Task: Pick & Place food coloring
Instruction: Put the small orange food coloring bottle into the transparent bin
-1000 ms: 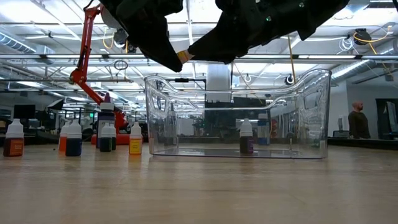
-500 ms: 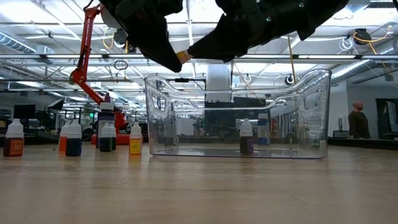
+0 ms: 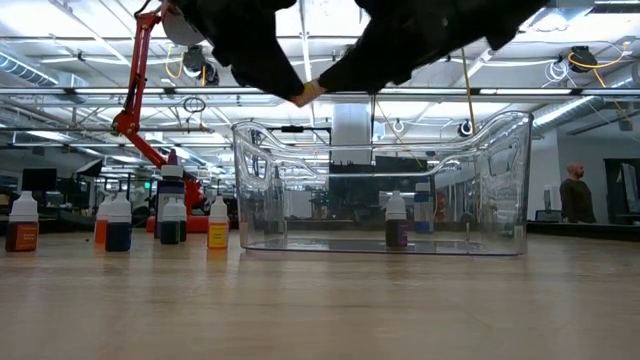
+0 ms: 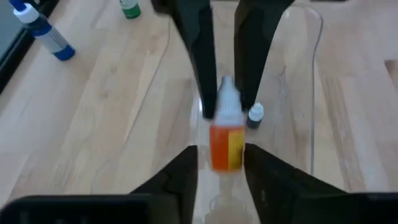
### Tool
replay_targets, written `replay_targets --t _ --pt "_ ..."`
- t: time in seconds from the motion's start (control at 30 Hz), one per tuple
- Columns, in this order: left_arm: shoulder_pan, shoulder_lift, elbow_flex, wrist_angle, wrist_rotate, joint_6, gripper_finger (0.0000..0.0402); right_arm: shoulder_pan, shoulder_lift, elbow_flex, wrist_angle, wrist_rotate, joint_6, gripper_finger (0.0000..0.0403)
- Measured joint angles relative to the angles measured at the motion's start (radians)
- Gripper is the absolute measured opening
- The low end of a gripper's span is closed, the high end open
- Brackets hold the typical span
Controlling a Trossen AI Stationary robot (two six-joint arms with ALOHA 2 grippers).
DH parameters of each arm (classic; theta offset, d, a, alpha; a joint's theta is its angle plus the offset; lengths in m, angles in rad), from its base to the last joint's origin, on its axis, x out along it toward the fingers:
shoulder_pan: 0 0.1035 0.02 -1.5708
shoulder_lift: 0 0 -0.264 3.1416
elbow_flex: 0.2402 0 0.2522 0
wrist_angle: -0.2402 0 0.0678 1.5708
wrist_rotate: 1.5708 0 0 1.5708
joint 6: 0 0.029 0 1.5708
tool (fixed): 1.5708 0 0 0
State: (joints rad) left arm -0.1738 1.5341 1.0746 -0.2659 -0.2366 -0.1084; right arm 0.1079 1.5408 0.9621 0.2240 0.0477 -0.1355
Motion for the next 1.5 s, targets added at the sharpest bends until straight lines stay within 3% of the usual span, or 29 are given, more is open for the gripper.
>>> replay_targets --t 0.23,0.47,0.7,0.9,1.0,1.2,1.5 --pt "-0.022 -0.042 -0.003 0.005 0.026 0.074 0.0188 0.046 -0.065 0.235 -0.539 0.125 0.049 0.0039" --pt "-0.016 -0.084 -0.013 0.117 0.023 0.159 0.0208 0.054 -0.02 0.532 -1.059 0.152 0.216 0.0039" --pt "0.043 -0.226 -0.248 0.403 0.024 0.193 0.0202 0.044 0.045 0.577 -1.323 0.142 0.38 0.0039" --pt "0.09 -0.347 -0.439 0.679 0.03 0.165 0.0196 0.049 0.172 0.576 -1.324 0.058 0.396 0.0039" --pt "0.094 -0.395 -0.497 0.735 0.035 0.165 0.0199 0.053 0.243 0.575 -1.312 0.024 0.375 0.0039" --pt "0.089 -0.454 -0.544 0.739 0.073 0.166 0.0208 0.056 0.354 0.576 -1.277 -0.048 0.363 0.0039" --pt "0.082 -0.457 -0.543 0.738 0.087 0.186 0.0201 0.057 0.393 0.575 -1.227 -0.105 0.373 0.0039"
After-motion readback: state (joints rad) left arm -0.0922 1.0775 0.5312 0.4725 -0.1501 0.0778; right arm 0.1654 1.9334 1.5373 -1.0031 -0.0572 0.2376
